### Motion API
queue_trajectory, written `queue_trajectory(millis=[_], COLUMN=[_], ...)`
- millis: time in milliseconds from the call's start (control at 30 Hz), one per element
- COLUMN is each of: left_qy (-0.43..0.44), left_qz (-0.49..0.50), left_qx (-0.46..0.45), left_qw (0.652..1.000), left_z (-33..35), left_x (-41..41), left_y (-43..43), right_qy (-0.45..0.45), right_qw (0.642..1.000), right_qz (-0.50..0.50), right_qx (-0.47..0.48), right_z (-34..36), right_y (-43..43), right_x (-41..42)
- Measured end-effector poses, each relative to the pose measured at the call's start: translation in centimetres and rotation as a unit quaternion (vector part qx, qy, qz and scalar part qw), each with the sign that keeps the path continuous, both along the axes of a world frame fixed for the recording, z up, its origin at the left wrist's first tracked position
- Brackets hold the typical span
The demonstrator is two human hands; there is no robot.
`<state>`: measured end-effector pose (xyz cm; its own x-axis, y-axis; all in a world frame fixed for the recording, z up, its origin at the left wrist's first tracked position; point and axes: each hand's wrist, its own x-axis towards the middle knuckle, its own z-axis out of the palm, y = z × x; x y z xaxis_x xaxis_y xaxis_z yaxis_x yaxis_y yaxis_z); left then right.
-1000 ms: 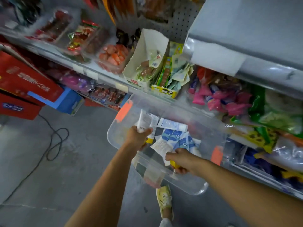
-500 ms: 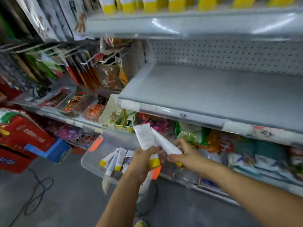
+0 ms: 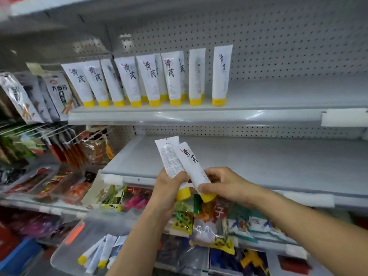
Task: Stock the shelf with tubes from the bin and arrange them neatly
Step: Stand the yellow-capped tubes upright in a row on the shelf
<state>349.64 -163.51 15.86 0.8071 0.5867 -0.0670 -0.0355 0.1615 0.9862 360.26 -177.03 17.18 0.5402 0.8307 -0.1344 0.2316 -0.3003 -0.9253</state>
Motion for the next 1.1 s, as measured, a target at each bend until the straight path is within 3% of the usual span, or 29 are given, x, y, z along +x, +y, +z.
queue_trajectory(millis=[200,400,533,833,1100], left_qy=[-0.008,-0.05,-0.047,-0.055,-0.055], left_qz=[0.03,0.041,0.036,0.019,0.021], left_qx=[0.171,0.156,0.154,0.147,0.155], left_qw=[0.985,0.986,0.986,0.987,0.986], left_z=[5.1,9.2,10.6,10.9,10.9], left_x=[3.4,5.9,7.5,9.8,10.7], left_y=[-1.8,-2.8,-3.2,-3.0,-2.0], right_qy=[-0.043,-0.136,-0.161,-0.219,-0.206], right_qw=[0.988,0.949,0.933,0.929,0.927], right_qz=[-0.08,-0.178,-0.237,-0.289,-0.308], right_qx=[0.123,0.222,0.217,0.078,0.061], right_z=[4.9,10.7,13.6,14.6,14.2], right_y=[-2.5,-2.7,-2.1,1.1,2.2], right_x=[2.0,5.6,9.4,16.9,19.8])
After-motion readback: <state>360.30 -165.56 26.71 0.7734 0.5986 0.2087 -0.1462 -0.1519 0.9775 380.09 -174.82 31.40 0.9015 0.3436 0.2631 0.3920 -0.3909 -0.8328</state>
